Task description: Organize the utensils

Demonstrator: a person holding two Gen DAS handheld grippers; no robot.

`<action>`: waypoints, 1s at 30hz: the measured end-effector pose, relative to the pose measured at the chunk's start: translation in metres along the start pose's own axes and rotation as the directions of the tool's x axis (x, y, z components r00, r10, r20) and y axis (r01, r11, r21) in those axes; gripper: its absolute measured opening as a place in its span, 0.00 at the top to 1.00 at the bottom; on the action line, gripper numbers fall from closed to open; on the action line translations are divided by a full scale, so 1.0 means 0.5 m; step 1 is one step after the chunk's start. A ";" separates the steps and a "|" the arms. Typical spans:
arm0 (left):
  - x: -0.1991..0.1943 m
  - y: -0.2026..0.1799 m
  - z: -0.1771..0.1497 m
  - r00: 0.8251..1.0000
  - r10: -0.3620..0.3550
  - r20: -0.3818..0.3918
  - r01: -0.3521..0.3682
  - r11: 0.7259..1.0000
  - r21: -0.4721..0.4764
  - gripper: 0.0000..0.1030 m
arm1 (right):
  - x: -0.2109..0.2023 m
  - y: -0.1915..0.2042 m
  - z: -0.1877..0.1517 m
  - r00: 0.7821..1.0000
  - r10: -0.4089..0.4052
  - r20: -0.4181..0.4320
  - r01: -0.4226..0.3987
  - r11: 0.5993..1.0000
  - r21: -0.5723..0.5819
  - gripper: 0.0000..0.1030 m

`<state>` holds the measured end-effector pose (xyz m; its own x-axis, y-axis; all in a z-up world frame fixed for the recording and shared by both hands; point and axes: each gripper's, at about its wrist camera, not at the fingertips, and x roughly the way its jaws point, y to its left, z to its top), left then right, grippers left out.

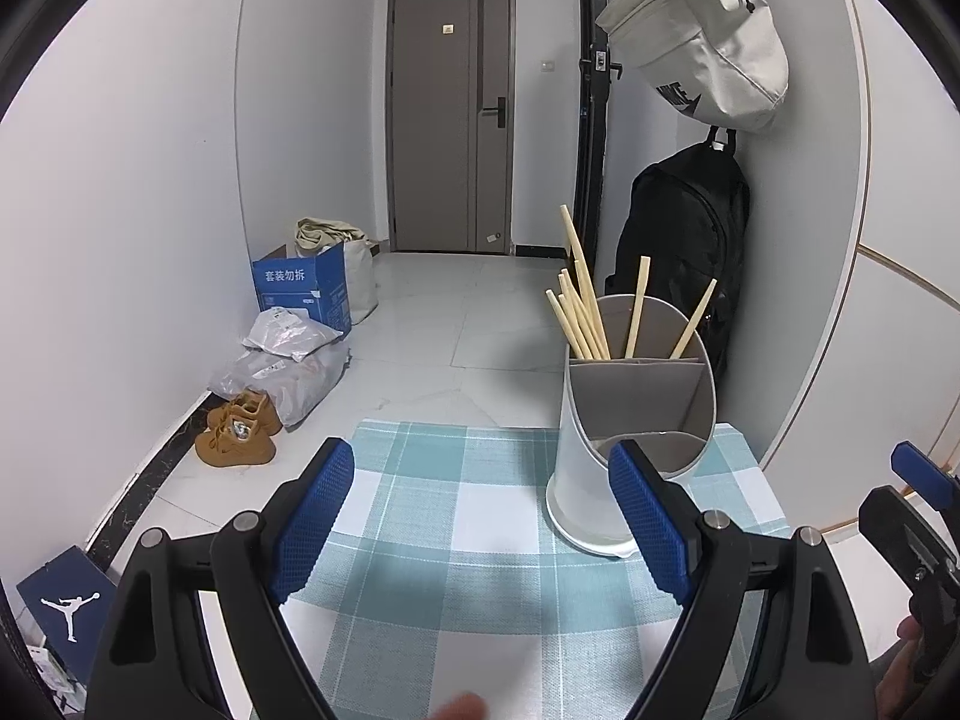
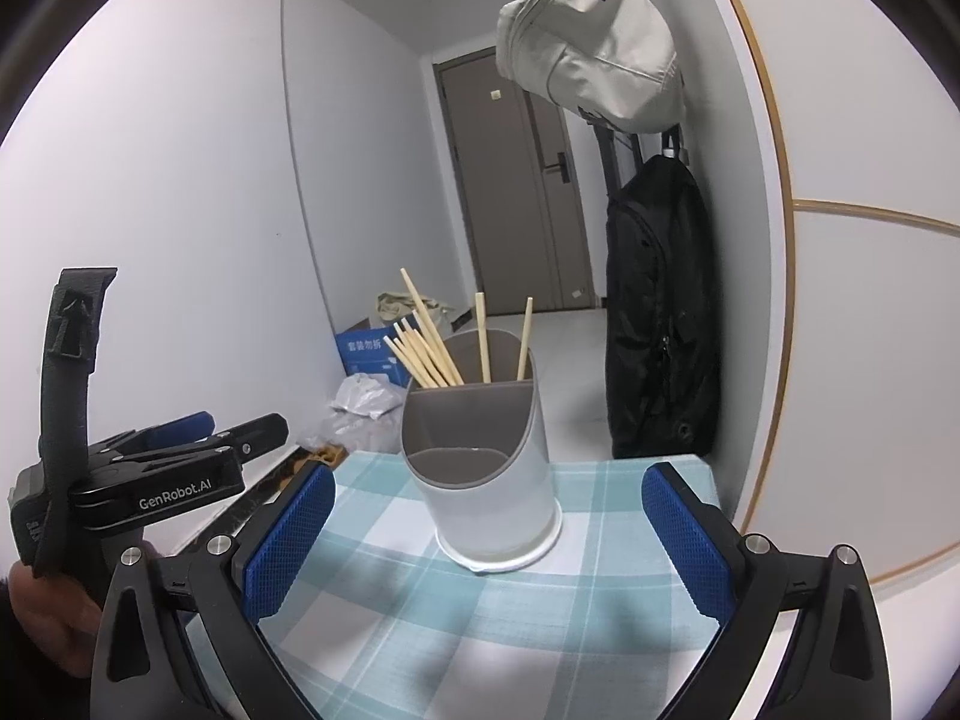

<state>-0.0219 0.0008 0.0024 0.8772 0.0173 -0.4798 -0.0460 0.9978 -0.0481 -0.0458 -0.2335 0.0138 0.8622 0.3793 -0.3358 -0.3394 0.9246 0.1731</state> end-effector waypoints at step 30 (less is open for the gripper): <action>0.005 0.008 -0.003 1.000 -0.012 -0.015 0.011 1.000 -0.023 0.19 | 0.003 -0.001 -0.005 1.000 -0.005 -0.009 0.005 1.000 0.004 0.00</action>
<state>-0.0206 0.0047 0.0000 0.8705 0.0048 -0.4921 -0.0474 0.9961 -0.0741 -0.0455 -0.2333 0.0109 0.8605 0.3749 -0.3450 -0.3335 0.9264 0.1749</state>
